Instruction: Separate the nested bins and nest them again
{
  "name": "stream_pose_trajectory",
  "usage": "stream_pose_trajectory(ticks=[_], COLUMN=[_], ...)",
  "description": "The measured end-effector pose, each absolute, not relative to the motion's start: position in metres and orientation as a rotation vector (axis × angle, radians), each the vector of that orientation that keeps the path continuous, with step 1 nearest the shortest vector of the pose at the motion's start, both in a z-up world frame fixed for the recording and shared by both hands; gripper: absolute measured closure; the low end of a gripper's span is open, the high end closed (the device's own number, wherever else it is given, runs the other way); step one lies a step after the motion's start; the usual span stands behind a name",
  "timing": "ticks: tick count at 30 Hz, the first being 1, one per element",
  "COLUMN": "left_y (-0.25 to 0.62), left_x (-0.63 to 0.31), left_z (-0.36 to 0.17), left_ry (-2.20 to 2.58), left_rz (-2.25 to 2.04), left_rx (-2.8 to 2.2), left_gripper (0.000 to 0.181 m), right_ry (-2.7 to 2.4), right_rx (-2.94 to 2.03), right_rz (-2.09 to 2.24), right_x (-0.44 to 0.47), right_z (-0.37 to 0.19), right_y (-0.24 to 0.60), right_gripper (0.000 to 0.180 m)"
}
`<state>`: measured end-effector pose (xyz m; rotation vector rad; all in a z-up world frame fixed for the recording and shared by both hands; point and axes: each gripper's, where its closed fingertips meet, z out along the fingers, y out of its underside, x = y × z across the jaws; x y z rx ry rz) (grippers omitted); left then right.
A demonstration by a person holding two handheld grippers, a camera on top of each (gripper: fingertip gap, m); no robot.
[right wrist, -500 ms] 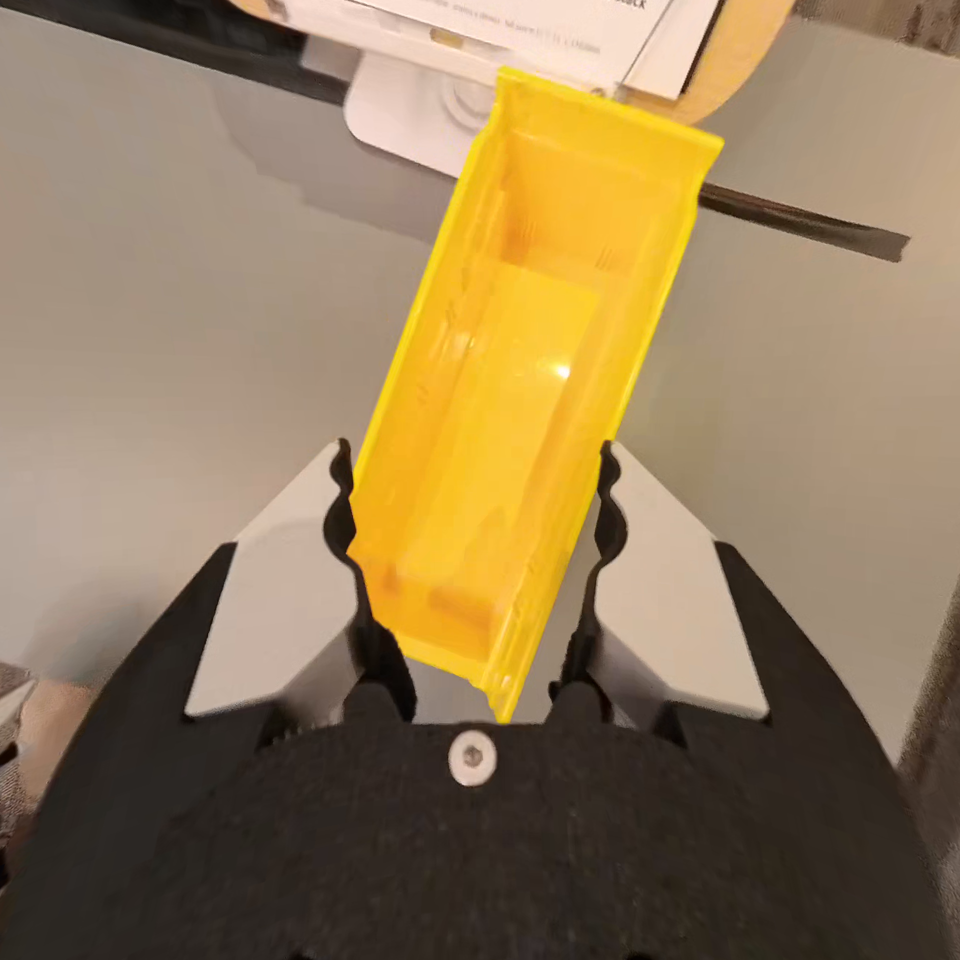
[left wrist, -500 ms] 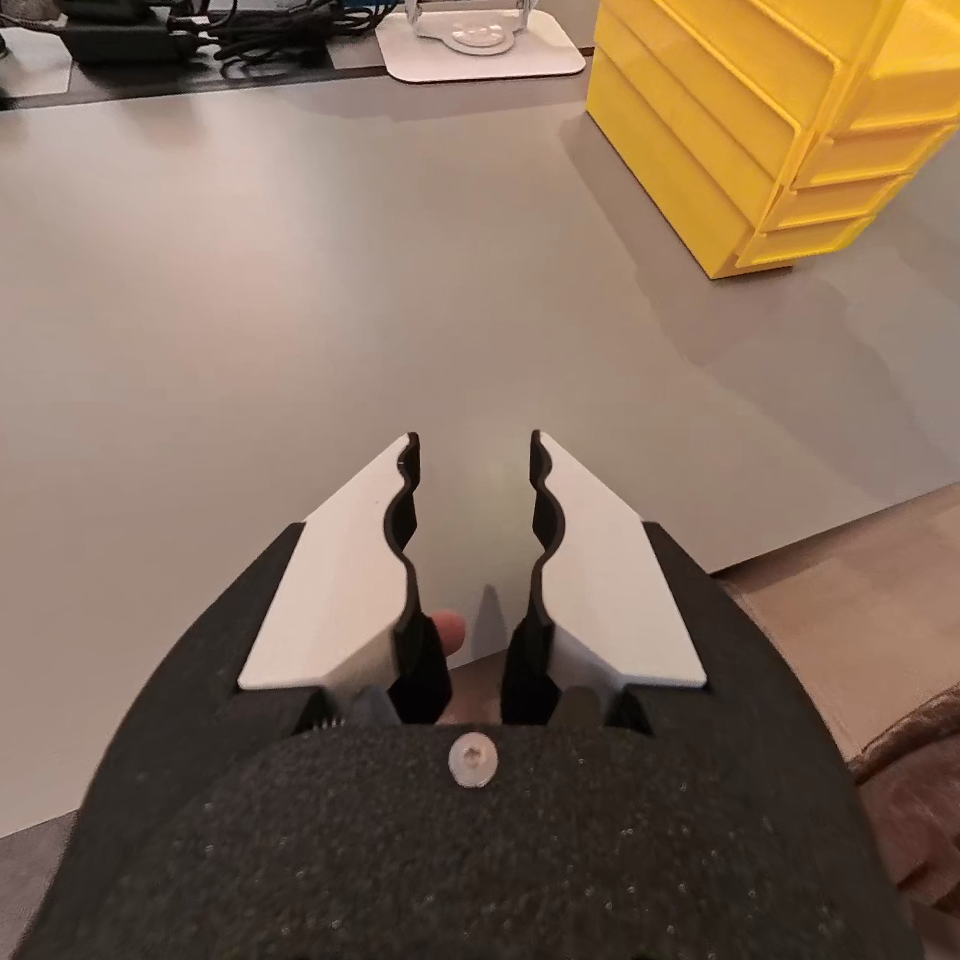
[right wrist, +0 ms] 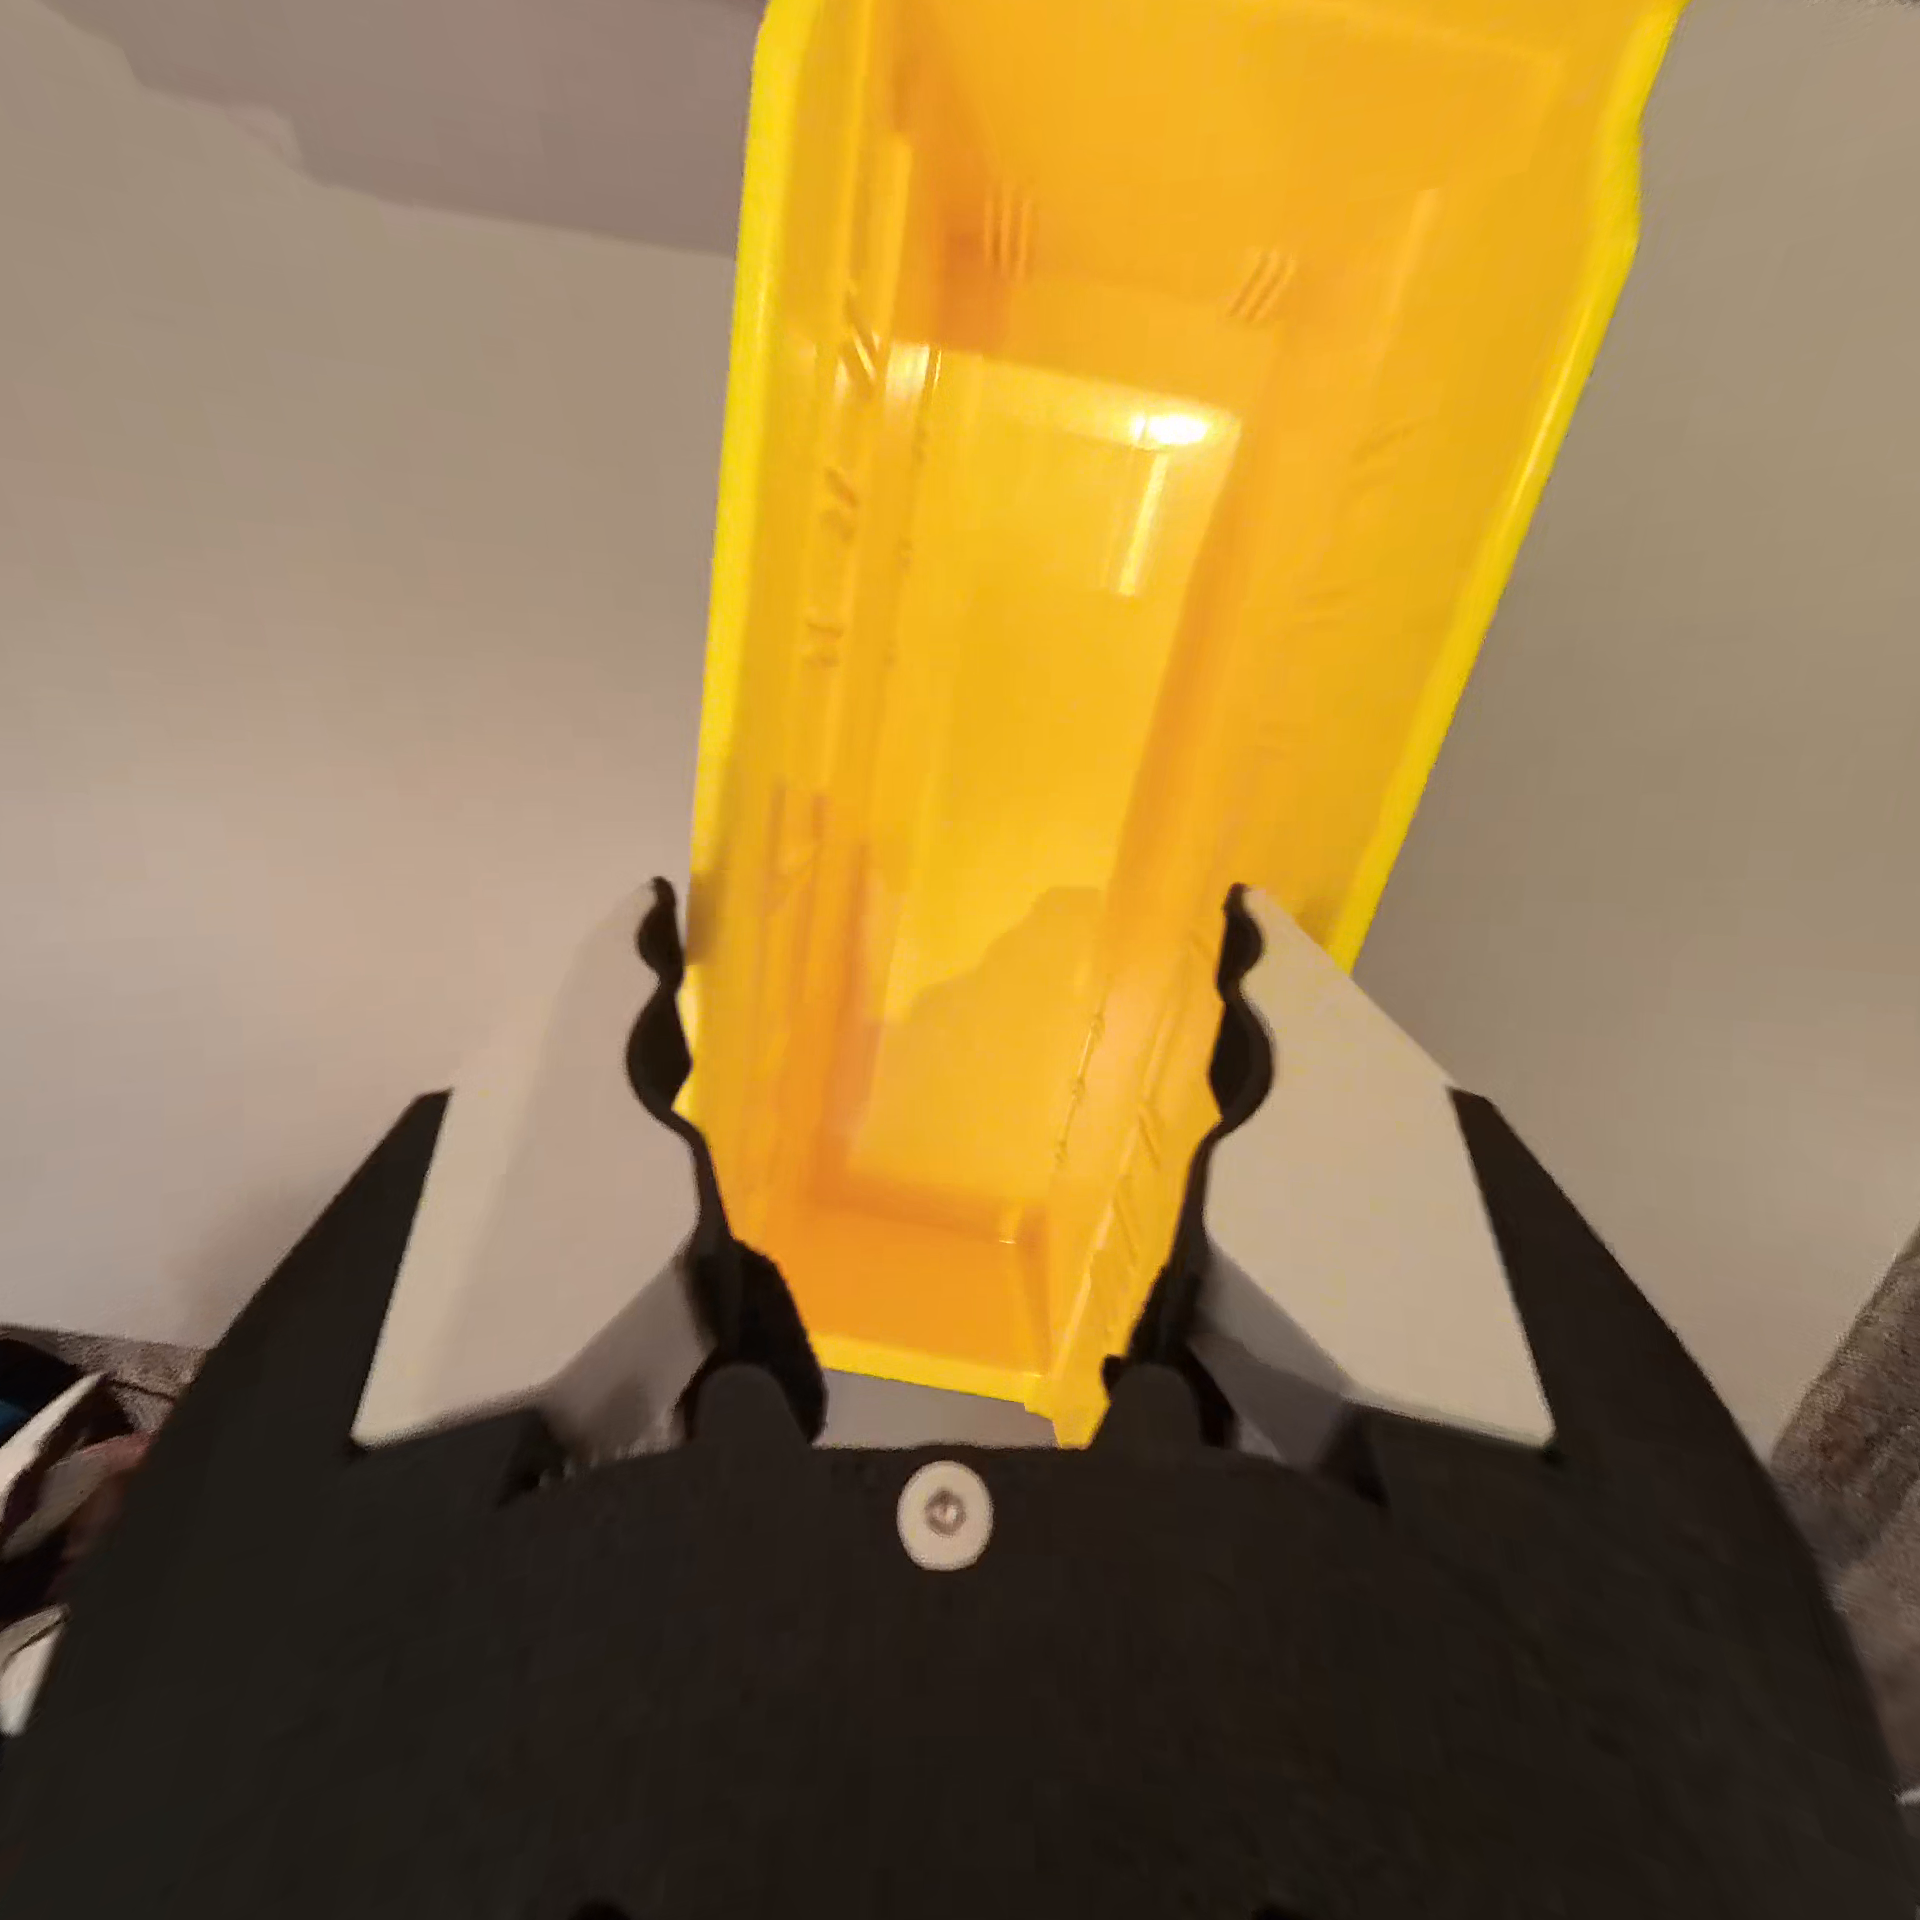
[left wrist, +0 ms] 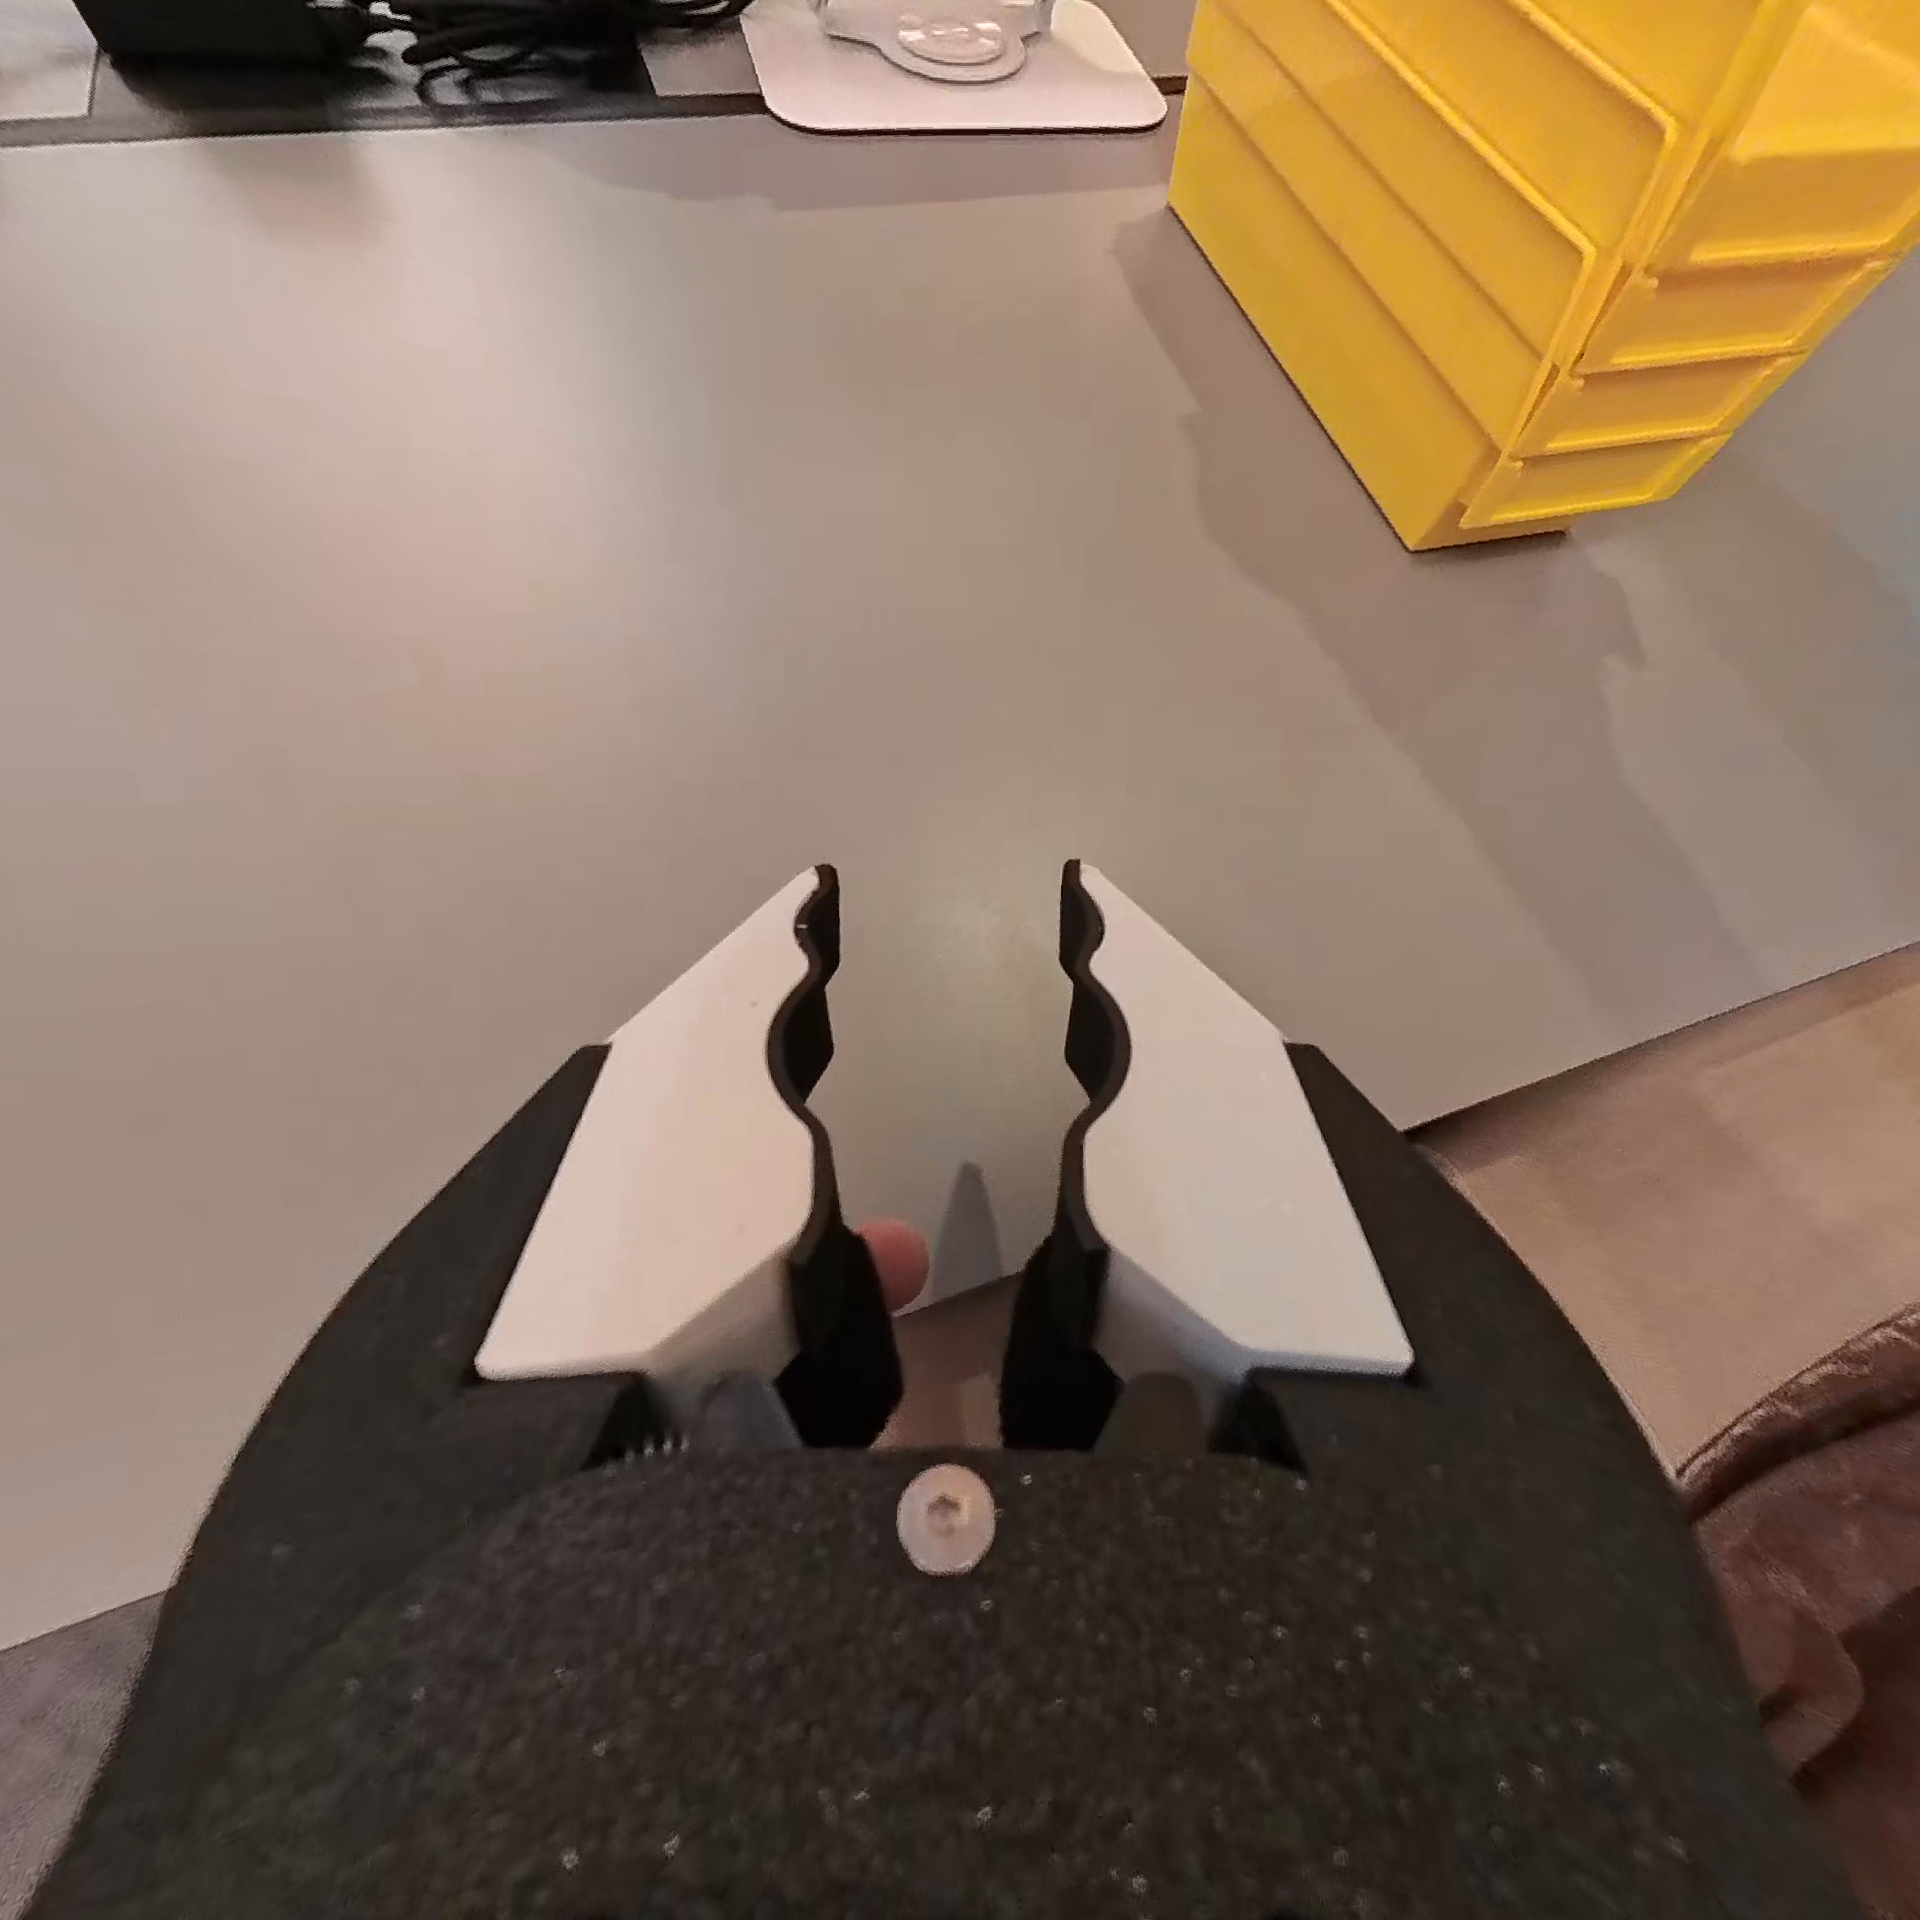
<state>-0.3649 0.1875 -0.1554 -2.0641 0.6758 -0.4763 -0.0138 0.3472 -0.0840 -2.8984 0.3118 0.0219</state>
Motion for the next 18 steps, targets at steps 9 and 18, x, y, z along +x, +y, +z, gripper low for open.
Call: stream_pose_trajectory(ticks=[9, 18], left_y=[0.187, 0.185], left_x=[-0.364, -0.362], left_z=[-0.158, -0.156], left_ry=[0.685, 0.697], left_rz=[-0.469, -0.459], left_rx=[-2.073, -2.058], left_gripper=[0.14, 0.141], right_ry=[0.329, 0.245], right_rx=[-2.884, -2.896], right_rz=[0.105, 0.066], right_x=[-0.021, -0.046], right_z=[-0.068, -0.069], right_y=[0.354, 0.363], right_gripper=[0.1, 0.173])
